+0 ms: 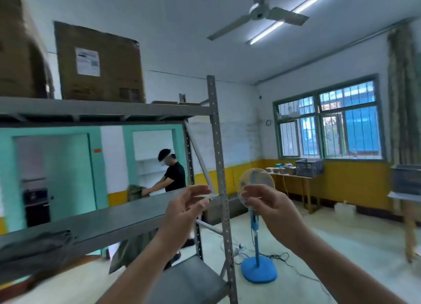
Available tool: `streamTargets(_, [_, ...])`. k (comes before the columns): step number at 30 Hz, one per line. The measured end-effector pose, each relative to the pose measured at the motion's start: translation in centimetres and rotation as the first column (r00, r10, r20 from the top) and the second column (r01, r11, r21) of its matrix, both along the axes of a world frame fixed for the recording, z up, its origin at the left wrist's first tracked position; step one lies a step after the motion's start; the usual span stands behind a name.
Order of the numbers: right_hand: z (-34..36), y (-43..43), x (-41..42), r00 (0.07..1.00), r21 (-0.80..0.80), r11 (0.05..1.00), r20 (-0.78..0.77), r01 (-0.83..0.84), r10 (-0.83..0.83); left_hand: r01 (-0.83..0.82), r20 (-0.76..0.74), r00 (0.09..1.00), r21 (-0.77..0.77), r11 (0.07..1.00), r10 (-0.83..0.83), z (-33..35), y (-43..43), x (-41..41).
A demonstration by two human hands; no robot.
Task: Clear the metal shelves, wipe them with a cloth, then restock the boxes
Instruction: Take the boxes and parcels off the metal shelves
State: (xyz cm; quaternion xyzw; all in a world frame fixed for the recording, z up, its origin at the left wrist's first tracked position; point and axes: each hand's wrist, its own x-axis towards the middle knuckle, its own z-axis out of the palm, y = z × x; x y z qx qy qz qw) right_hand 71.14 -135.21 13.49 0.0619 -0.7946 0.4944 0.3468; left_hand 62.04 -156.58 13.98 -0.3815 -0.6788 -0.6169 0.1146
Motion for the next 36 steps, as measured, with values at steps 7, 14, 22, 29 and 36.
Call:
streamTargets(7, [4.9, -13.7, -5.0, 0.982, 0.118, 0.978, -0.052, -0.173, 0.181, -0.227, -0.12, 0.966, 0.046, 0.973, 0.231, 3.9, -14.7, 0.2])
streamTargets(14, [9.4, -33.9, -9.8, 0.911, 0.21, 0.909, -0.132, -0.36, 0.391, -0.444, -0.22, 0.869, 0.043, 0.895, 0.442, 7.9, -33.9, 2.0])
streamTargets(22, [12.6, -57.5, -13.2, 0.717, 0.24, 0.741, -0.193, -0.627, 0.669, -0.742, -0.228, 0.632, 0.098, 0.663, 0.741, 11.9, -57.4, 5.9])
streamTargets(29, [15.7, -73.3, -14.3, 0.565, 0.315, 0.584, -0.16, -0.748, 0.809, -0.875, -0.188, 0.444, 0.12, 0.469, 0.876, 12.9, -70.5, 7.7])
streamTargets(36, [19.0, -85.5, -17.4, 0.463, 0.428, 0.506, -0.209, -0.749, 0.861, -0.919, -0.181, 0.311, 0.193, 0.344, 0.933, 14.2, -79.8, 5.4])
